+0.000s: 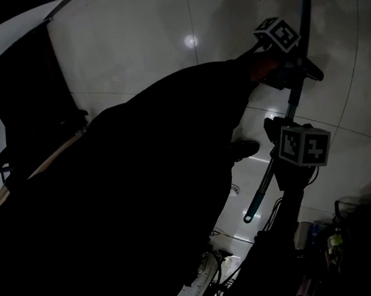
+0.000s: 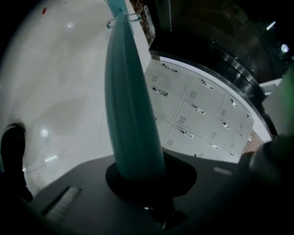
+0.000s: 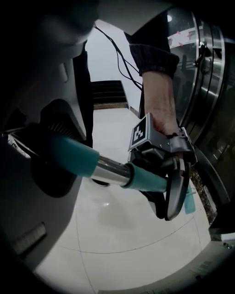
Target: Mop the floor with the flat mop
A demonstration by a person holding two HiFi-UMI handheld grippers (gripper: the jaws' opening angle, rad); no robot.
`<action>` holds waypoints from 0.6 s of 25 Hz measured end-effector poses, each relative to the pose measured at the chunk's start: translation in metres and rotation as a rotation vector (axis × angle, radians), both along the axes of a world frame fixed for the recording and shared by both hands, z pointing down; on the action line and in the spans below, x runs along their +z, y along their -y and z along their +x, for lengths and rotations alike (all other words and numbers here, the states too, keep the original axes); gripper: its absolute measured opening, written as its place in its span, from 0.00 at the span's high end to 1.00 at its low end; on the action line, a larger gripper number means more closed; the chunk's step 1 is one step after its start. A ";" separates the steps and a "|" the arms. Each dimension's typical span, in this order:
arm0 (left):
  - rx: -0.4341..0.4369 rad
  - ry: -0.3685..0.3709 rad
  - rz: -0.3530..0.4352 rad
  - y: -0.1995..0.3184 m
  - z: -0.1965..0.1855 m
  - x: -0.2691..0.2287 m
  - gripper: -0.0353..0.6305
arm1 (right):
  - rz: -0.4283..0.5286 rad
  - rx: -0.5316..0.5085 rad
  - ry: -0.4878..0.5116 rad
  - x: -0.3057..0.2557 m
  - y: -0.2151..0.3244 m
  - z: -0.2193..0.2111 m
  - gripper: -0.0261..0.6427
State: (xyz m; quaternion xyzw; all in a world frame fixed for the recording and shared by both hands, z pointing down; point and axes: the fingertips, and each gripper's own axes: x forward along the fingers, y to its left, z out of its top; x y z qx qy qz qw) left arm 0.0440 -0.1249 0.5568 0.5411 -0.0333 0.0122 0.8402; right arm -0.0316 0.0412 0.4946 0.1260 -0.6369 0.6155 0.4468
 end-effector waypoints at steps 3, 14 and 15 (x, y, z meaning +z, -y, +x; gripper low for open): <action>-0.019 0.009 0.019 0.015 0.000 0.000 0.86 | 0.012 -0.002 0.007 0.003 0.013 0.001 0.80; -0.026 0.042 0.019 -0.048 0.016 -0.014 0.87 | 0.010 -0.016 0.036 -0.014 -0.053 0.021 0.80; -0.028 0.042 0.015 -0.063 0.020 -0.017 0.87 | 0.008 -0.020 0.035 -0.017 -0.068 0.026 0.80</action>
